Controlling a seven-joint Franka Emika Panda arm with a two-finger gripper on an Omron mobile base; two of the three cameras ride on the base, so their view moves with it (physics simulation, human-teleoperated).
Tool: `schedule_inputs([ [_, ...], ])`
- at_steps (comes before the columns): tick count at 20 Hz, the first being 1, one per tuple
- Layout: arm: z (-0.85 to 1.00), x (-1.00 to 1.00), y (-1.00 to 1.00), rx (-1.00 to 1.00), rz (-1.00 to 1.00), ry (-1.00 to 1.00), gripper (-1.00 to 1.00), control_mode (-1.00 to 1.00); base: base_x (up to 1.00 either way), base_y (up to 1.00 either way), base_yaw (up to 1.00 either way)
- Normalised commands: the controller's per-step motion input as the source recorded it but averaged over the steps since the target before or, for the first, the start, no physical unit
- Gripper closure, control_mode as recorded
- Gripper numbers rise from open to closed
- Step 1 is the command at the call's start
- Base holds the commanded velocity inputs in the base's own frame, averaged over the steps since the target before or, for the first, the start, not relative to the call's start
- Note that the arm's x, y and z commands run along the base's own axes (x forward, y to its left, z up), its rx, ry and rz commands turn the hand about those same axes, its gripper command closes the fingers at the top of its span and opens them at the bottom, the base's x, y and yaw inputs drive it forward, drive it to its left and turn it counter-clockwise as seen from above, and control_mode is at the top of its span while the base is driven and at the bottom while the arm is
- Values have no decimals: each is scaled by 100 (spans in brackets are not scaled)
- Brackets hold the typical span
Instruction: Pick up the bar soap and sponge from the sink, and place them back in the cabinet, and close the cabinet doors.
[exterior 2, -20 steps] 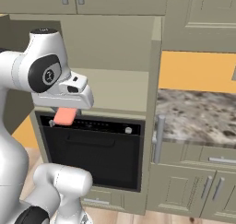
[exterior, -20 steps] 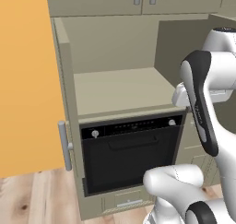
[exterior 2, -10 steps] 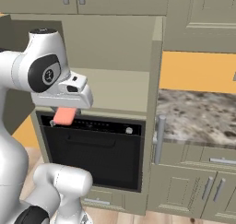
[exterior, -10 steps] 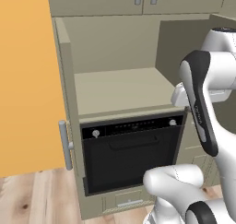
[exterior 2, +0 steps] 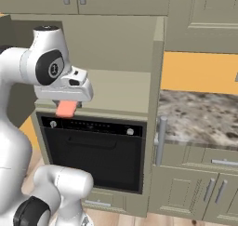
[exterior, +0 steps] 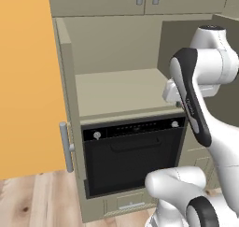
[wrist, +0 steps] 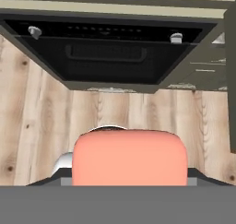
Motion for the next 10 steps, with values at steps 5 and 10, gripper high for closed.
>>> schedule_inputs([
  [5, 0, 63, 21, 0, 0, -1, 100, -100, 0, 0, 0],
  [10, -2, 75, 25, 0, 0, 0, 100, -100, 0, 0, 0],
])
